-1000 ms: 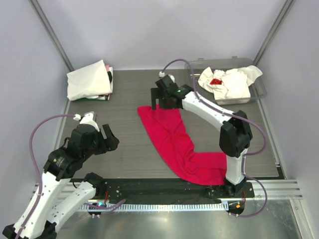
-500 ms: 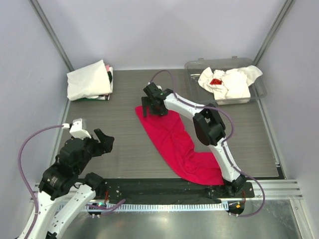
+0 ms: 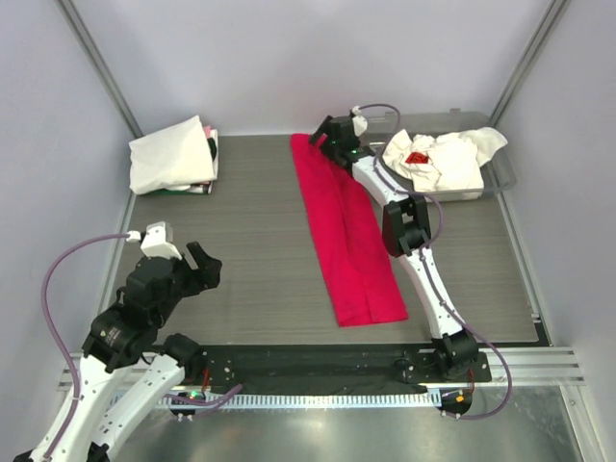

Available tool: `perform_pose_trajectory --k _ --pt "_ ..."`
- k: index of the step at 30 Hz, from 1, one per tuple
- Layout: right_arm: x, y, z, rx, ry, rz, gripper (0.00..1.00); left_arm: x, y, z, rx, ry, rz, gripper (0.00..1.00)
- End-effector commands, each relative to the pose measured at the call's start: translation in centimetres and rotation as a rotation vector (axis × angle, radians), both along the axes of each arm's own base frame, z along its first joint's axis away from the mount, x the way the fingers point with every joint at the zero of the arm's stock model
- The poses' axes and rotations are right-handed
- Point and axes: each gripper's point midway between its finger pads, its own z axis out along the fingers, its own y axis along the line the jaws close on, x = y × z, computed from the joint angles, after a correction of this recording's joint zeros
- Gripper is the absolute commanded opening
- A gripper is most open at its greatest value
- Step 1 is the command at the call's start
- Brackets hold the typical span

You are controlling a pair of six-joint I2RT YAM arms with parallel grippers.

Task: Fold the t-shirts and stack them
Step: Fold the tshirt

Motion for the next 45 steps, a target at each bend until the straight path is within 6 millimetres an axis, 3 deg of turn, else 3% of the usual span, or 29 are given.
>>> perform_pose_trajectory --k 1,2,3,4,5,6,7,9,11,12,13,14,16,17,18,19,20,21,22,23,24,25,27,31,33,36,38,39,45 --pt "2.8 0.0 4.7 0.122 -0.161 -0.105 0.94 0.7 0.0 1.0 -0.007 -0.039 0.012 0.78" --pt "2.8 0.4 6.0 0.137 -0.188 -0.088 0.96 0.7 0.0 1.0 -0.005 -0.037 0.014 0.78" --pt "2.5 0.7 8.8 0.145 -0.225 -0.067 0.97 0.7 -0.1 1.0 -0.007 -0.039 0.011 0.78" --pt "1.8 1.4 9.2 0.141 -0.224 -0.021 0.99 0.7 -0.1 1.0 -0.006 -0.038 0.009 0.78" --pt "1.4 1.8 10.6 0.145 -0.248 0.002 1.0 0.7 -0.1 1.0 -0.006 -0.037 0.008 0.78" --pt "0.8 1.9 13.5 0.141 -0.287 0.031 1.0 0.7 -0.1 1.0 -0.006 -0.038 0.007 0.78" --pt "0.4 1.9 14.2 0.136 -0.289 0.052 1.0 0.7 -0.2 1.0 -0.008 -0.041 0.002 0.78" --pt "-0.9 2.7 17.0 0.148 -0.314 0.12 1.0 0.8 -0.3 1.0 -0.007 -0.041 0.002 0.79" --pt "-3.0 3.0 21.6 0.155 -0.359 0.198 1.0 1.0 -0.9 0.9 -0.008 -0.034 -0.032 0.8" --pt "-3.7 2.8 22.1 0.142 -0.355 0.208 1.0 1.2 -1.5 0.7 -0.006 -0.014 -0.056 0.8" --pt "-5.3 2.1 25.6 0.115 -0.389 0.224 1.0 1.0 -2.6 0.7 -0.031 0.006 -0.103 0.79" --pt "-6.2 1.6 26.6 0.087 -0.393 0.236 1.0 1.1 -3.4 0.8 -0.071 0.024 -0.119 0.79" --pt "-8.4 -0.5 24.3 -0.034 -0.292 0.23 1.0 1.7 -5.5 0.0 -0.134 0.097 -0.156 0.77" --pt "-10.6 -2.1 27.2 -0.055 -0.305 0.211 1.0 1.4 -7.2 -0.5 -0.207 0.158 -0.192 0.76" --pt "-11.7 -4.6 27.2 -0.113 -0.273 0.127 1.0 1.4 -8.3 -1.1 -0.241 0.204 -0.22 0.75" --pt "-13.9 -6.1 22.2 -0.183 -0.136 0.126 1.0 1.8 -9.6 -2.7 -0.254 0.275 -0.231 0.75" --pt "-16.9 -8.0 25.3 -0.185 -0.164 0.102 1.0 1.7 -10.5 -3.4 -0.273 0.311 -0.249 0.75" --pt "-19.2 -9.8 20.4 -0.242 -0.046 0.076 1.0 1.8 -11.3 -4.1 -0.298 0.346 -0.238 0.76" --pt "-21.3 -10.8 19.1 -0.252 -0.002 0.074 1.0 2.2 -13.1 -4.8 -0.309 0.365 -0.268 0.76" --pt "-25.0 -12.6 18.2 -0.254 0.029 0.066 1.0 1.9 -14.2 -5.6 -0.347 0.4 -0.27 0.76" --pt "-26.0 -13.1 20.6 -0.228 -0.013 0.048 1.0 1.9 -15.2 -6.2 -0.344 0.407 -0.297 0.76" --pt "-28.8 -14.6 16.8 -0.263 0.078 0.042 1.0 2.0 -17.5 -6.3 -0.391 0.41 -0.331 0.76" --pt "-33.5 -16.9 15.4 -0.251 0.114 0.013 1.0 1.9 -19.2 -7.4 -0.404 0.427 -0.331 0.76" --pt "-40.5 -19.7 11.7 -0.224 0.206 -0.008 1.0 1.1 -23.5 -9.3 -0.405 0.454 -0.366 0.75" --pt "-43.0 -20.2 9.4 -0.198 0.252 -0.003 1.0 0.1 -25.6 -11.1 -0.385 0.504 -0.383 0.73" --pt "-45.1 -20.5 8.2 -0.145 0.257 -0.003 1.0 -0.4 -27.6 -13.1 -0.345 0.528 -0.38 0.71" --pt "-45.8 -20.7 7.7 -0.145 0.267 -0.001 1.0 -0.9 -28.7 -14.0 -0.347 0.538 -0.387 0.68" --pt "-46.0 -20.7 7.4 -0.15 0.278 0.004 1.0 -1.0 -29.0 -15.2 -0.331 0.559 -0.378 0.62" --pt "-47.6 -21.4 3.0 -0.204 0.41 0.008 1.0 -1.0 -30.5 -17.2 -0.311 0.584 -0.361 0.43"
